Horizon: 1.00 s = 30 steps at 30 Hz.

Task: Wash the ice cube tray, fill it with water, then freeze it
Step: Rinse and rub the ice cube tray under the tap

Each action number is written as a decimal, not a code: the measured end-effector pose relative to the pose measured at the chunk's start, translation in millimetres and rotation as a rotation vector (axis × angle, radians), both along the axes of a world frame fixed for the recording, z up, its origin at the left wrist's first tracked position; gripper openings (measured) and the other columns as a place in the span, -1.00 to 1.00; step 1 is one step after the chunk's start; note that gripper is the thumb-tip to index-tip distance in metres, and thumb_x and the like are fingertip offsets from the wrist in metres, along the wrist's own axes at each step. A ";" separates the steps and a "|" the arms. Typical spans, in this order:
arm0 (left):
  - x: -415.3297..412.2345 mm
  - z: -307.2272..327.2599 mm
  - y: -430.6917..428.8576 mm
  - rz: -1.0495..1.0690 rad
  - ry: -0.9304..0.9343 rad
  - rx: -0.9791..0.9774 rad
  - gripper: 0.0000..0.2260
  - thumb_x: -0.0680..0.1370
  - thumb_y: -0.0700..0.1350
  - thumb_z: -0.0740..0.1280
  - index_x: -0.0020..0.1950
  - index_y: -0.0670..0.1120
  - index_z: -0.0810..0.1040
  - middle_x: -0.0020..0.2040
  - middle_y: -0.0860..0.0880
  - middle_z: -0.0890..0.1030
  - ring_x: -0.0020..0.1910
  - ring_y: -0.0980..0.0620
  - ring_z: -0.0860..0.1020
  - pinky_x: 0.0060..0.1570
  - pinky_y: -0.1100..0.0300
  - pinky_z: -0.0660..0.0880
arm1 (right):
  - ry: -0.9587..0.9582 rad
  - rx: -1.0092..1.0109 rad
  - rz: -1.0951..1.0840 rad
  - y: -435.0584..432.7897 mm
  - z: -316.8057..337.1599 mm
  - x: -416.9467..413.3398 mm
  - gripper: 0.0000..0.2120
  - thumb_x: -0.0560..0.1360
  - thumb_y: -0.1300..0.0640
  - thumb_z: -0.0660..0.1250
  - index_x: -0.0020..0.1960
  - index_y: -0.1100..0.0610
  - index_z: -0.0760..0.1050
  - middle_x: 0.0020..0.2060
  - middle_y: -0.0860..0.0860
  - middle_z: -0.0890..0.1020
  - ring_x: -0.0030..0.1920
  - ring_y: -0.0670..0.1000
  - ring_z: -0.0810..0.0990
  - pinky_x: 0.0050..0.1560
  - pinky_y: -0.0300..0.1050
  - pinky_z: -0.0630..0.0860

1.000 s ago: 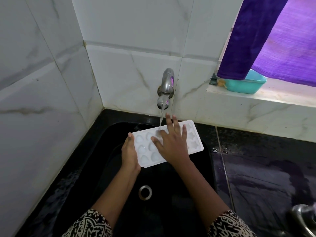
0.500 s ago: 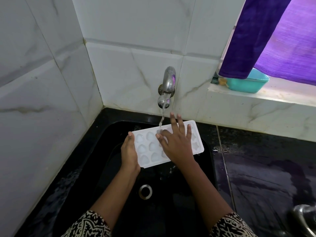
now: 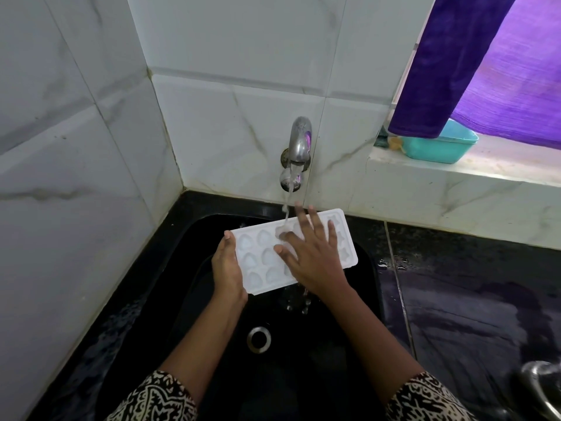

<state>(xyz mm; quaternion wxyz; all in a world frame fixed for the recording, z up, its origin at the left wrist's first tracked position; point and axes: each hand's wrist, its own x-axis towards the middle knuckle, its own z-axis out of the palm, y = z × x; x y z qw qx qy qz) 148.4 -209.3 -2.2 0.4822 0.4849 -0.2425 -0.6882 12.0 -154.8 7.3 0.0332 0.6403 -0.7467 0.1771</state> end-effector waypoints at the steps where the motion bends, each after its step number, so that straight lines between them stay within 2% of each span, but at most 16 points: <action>1: -0.2 0.1 0.8 -0.008 0.001 0.006 -0.60 0.64 0.13 0.18 0.23 -0.15 0.55 0.12 -0.22 0.65 0.09 -0.26 0.62 0.16 -0.28 0.51 | -0.024 -0.024 -0.028 -0.3 2.6 -2.1 -0.56 0.57 -0.25 0.00 0.18 -0.05 0.51 0.55 -0.03 -0.09 0.52 -0.02 -0.24 0.44 0.15 -0.27; 3: -2.3 2.0 2.8 -0.015 0.006 0.011 -0.58 0.64 0.13 0.18 0.27 -0.16 0.54 0.14 -0.22 0.64 0.12 -0.25 0.62 0.19 -0.27 0.50 | -0.026 -0.051 -0.061 -2.1 3.9 4.2 -0.57 0.57 -0.24 0.02 0.15 -0.01 0.52 0.55 -0.01 -0.05 0.53 0.01 -0.18 0.45 0.18 -0.21; 6: -2.8 6.0 1.0 0.002 0.018 -0.014 -0.58 0.64 0.13 0.18 0.26 -0.18 0.54 0.14 -0.24 0.64 0.12 -0.26 0.62 0.19 -0.27 0.50 | 0.029 -0.024 -0.026 -1.4 -1.4 13.4 -0.47 0.55 -0.29 -0.03 0.29 0.00 0.44 0.55 -0.02 -0.06 0.52 -0.02 -0.22 0.46 0.20 -0.20; 10: -2.9 5.1 2.7 -0.004 0.002 -0.021 -0.61 0.64 0.13 0.18 0.21 -0.16 0.55 0.11 -0.23 0.65 0.08 -0.25 0.63 0.14 -0.27 0.53 | -0.015 -0.082 -0.077 -0.4 2.2 0.9 -0.58 0.57 -0.23 0.05 0.20 -0.03 0.51 0.55 0.01 -0.01 0.54 0.05 -0.12 0.45 0.22 -0.19; 14: -3.6 8.1 0.8 0.010 0.012 -0.023 -0.59 0.64 0.12 0.18 0.24 -0.18 0.54 0.13 -0.25 0.64 0.10 -0.27 0.62 0.16 -0.26 0.52 | 0.024 -0.005 -0.029 -3.7 0.5 14.2 -0.46 0.54 -0.30 -0.03 0.31 0.01 0.41 0.55 -0.02 -0.10 0.52 -0.01 -0.24 0.45 0.20 -0.24; 16: -2.0 6.6 -1.5 0.013 0.015 -0.025 -0.58 0.64 0.13 0.18 0.25 -0.18 0.54 0.14 -0.25 0.64 0.10 -0.26 0.62 0.15 -0.26 0.52 | -0.005 -0.014 -0.007 -1.0 0.4 6.6 -0.49 0.55 -0.29 -0.03 0.29 -0.04 0.44 0.55 -0.03 -0.09 0.52 0.00 -0.24 0.46 0.21 -0.23; 19: -4.1 5.2 1.6 0.010 0.021 -0.017 -0.60 0.63 0.13 0.19 0.24 -0.15 0.55 0.14 -0.23 0.64 0.12 -0.26 0.61 0.17 -0.28 0.50 | -0.065 -0.075 -0.067 -1.6 5.7 -0.6 -0.60 0.57 -0.23 0.04 0.14 -0.04 0.53 0.55 -0.01 -0.03 0.53 0.03 -0.17 0.45 0.20 -0.22; 24: -3.6 5.9 -2.4 0.033 0.033 -0.048 -0.61 0.64 0.11 0.19 0.23 -0.18 0.55 0.14 -0.24 0.64 0.13 -0.27 0.61 0.20 -0.28 0.49 | 0.028 -0.012 -0.008 -2.3 1.6 11.3 -0.44 0.54 -0.31 -0.07 0.32 -0.01 0.40 0.55 -0.04 -0.10 0.52 -0.03 -0.26 0.44 0.17 -0.27; 28: -4.0 3.0 -0.8 0.004 0.037 -0.037 -0.59 0.64 0.13 0.19 0.23 -0.17 0.55 0.13 -0.24 0.64 0.11 -0.28 0.61 0.16 -0.29 0.51 | -0.020 -0.056 -0.062 0.9 6.5 -1.9 -0.56 0.57 -0.25 0.02 0.23 -0.06 0.49 0.55 -0.01 -0.08 0.53 0.01 -0.21 0.44 0.17 -0.27; 30: -6.5 4.9 0.3 0.009 0.038 -0.043 -0.61 0.64 0.12 0.19 0.21 -0.17 0.56 0.12 -0.24 0.65 0.10 -0.26 0.62 0.16 -0.25 0.52 | 0.001 -0.031 -0.062 -1.9 6.7 7.9 -0.52 0.56 -0.27 0.01 0.27 -0.02 0.45 0.54 -0.02 -0.12 0.52 0.00 -0.23 0.45 0.19 -0.25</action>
